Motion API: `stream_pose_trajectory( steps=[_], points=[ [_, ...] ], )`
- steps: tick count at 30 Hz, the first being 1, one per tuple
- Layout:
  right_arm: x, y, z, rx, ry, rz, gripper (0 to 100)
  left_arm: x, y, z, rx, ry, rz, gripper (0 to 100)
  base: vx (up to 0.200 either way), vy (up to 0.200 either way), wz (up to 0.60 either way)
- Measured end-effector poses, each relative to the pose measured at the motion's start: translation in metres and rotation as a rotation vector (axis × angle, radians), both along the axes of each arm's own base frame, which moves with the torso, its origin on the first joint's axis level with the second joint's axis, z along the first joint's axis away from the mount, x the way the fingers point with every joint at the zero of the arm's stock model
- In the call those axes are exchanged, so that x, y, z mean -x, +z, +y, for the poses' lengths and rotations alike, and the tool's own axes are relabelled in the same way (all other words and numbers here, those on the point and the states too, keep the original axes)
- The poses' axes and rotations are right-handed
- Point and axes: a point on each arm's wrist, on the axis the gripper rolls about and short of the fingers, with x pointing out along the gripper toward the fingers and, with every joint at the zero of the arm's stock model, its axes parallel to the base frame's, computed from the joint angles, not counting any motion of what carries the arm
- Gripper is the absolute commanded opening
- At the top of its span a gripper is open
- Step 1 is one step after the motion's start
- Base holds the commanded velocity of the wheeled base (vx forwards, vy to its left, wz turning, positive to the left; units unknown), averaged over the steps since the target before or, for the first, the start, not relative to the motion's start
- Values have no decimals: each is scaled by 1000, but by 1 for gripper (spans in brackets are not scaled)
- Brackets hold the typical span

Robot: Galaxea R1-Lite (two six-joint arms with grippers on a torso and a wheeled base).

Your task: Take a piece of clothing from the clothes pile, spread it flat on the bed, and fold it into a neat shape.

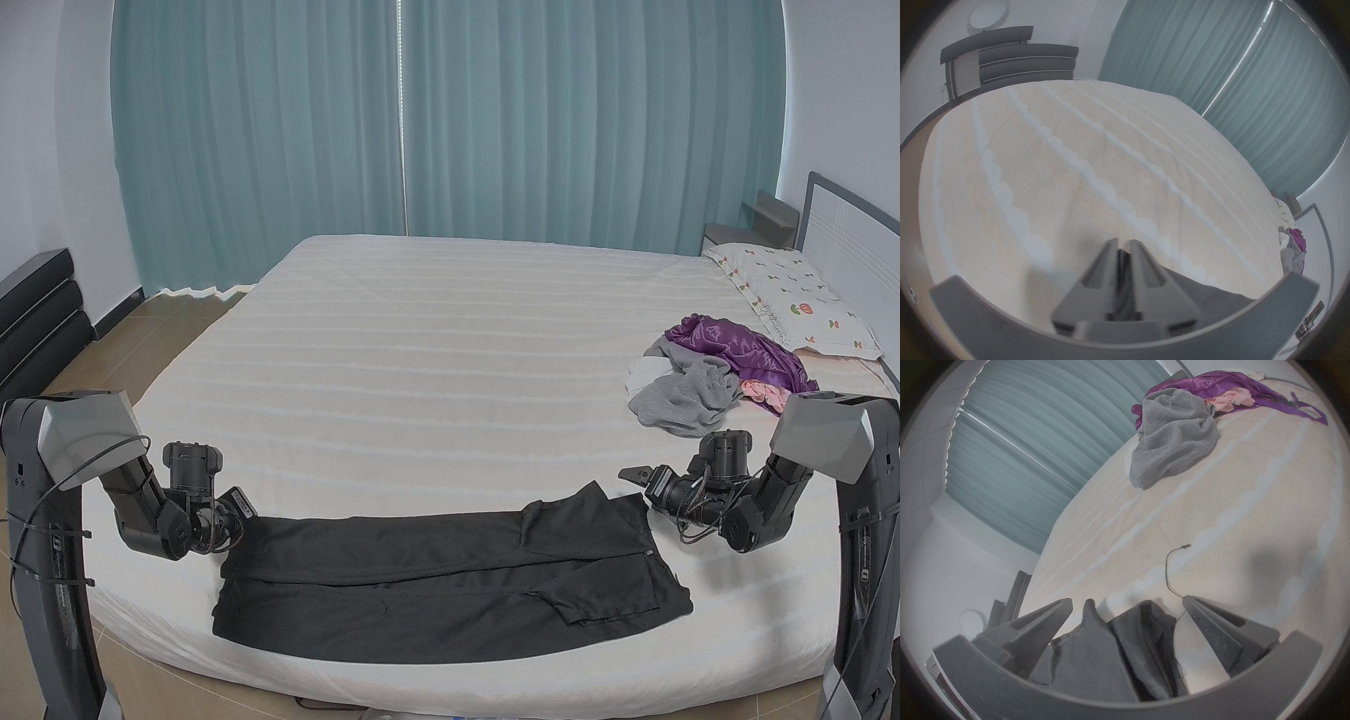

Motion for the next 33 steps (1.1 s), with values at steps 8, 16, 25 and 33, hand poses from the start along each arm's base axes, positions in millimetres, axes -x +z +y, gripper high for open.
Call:
stream_pose_trajectory(
  steps=[8, 16, 25, 33],
  points=[
    [-11, -5, 9, 58, -55, 10, 100, 0, -3, 7, 24, 92, -4, 0, 0, 0, 0],
    [-16, -12, 16, 83, -64, 24, 0, 0, -3, 10, 24, 112, -7, 0, 0, 0, 0],
    [-17, -12, 12, 93, -90, 27, 0, 1, -4, 10, 22, 111, -2, 0, 0, 0, 0],
    [-20, -8, 5, 88, -109, 3, 0, 2, -5, 9, 19, 110, 5, 0, 0, 0, 0]
  ],
)
